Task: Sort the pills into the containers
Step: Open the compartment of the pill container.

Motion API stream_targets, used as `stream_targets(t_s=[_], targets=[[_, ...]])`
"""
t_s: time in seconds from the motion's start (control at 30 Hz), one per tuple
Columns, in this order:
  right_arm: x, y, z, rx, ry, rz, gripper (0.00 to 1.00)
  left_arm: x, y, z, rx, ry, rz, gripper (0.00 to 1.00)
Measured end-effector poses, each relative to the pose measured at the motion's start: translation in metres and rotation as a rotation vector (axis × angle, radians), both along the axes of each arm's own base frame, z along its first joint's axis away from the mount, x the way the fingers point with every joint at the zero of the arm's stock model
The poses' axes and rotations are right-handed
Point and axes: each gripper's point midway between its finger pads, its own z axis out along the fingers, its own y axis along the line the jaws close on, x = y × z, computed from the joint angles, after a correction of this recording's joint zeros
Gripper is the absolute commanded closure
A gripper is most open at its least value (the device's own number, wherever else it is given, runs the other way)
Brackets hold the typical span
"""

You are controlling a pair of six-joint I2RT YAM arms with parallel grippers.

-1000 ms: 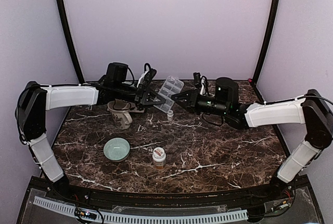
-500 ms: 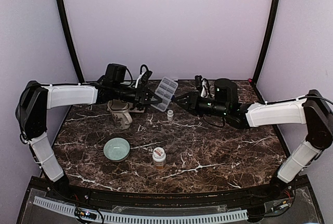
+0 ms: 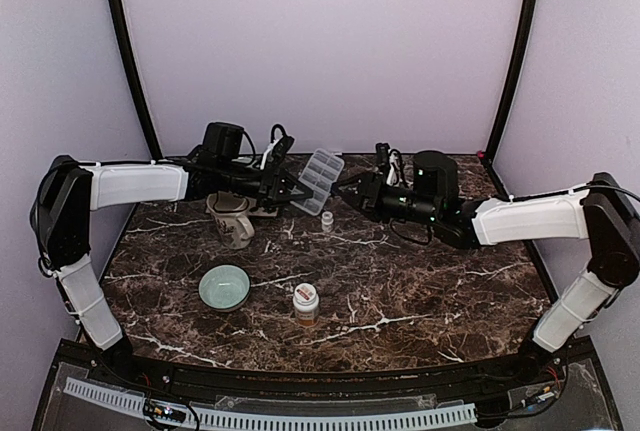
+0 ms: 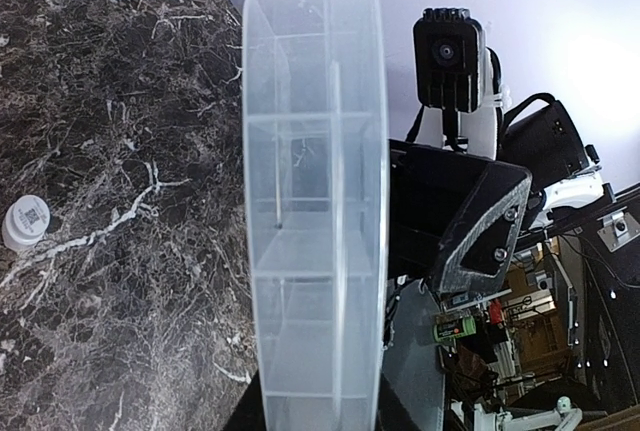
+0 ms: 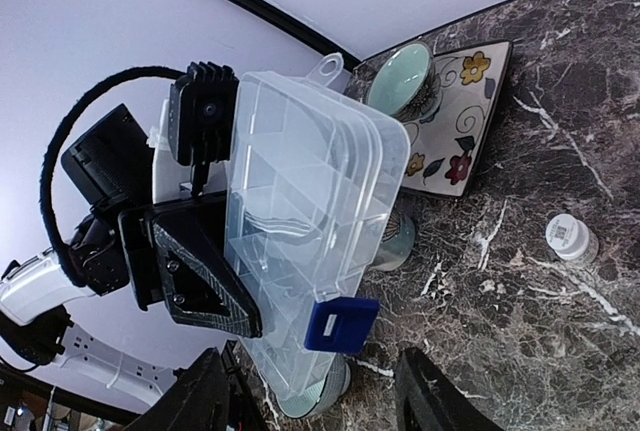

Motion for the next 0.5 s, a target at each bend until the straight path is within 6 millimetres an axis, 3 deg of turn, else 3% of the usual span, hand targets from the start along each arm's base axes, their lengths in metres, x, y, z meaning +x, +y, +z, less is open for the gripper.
stream_targets(t_s=[0.13,0.33,0.5], targets=[[0.000,0.003,0.002,0.018,-0.008,0.013,0.42,-0.002,-0.001,0.002,-0.011,0.008,-0.011,1.00],[0.002,0.008,-0.016,0.003,0.026,0.022,0.43,-0.004,-0.001,0.004,-0.020,0.013,-0.022,1.00],[0.002,0.010,-0.017,0.014,0.032,0.030,0.44,-0.005,-0.001,0.005,-0.024,0.019,-0.030,1.00]])
